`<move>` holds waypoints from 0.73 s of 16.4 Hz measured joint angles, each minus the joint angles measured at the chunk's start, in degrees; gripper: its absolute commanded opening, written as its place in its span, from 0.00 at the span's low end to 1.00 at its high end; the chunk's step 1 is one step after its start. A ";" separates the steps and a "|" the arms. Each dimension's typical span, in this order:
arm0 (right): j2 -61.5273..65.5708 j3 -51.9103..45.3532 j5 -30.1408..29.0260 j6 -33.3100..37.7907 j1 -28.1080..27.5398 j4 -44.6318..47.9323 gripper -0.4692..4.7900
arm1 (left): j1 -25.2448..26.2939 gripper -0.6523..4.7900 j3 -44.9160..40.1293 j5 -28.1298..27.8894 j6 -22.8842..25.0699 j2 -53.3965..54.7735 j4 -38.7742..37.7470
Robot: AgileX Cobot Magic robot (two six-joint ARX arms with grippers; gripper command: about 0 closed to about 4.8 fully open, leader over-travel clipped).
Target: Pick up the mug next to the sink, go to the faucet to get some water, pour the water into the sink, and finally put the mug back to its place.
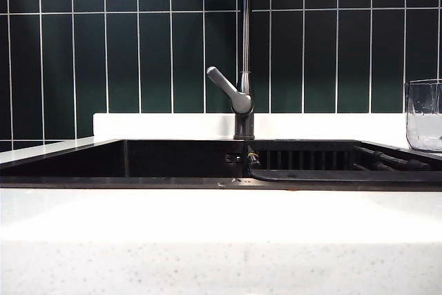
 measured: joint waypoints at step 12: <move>-9.07 -7.93 3.21 0.46 -0.02 -4.66 0.08 | 0.24 0.11 -14.03 -4.46 -12.76 -2.71 15.41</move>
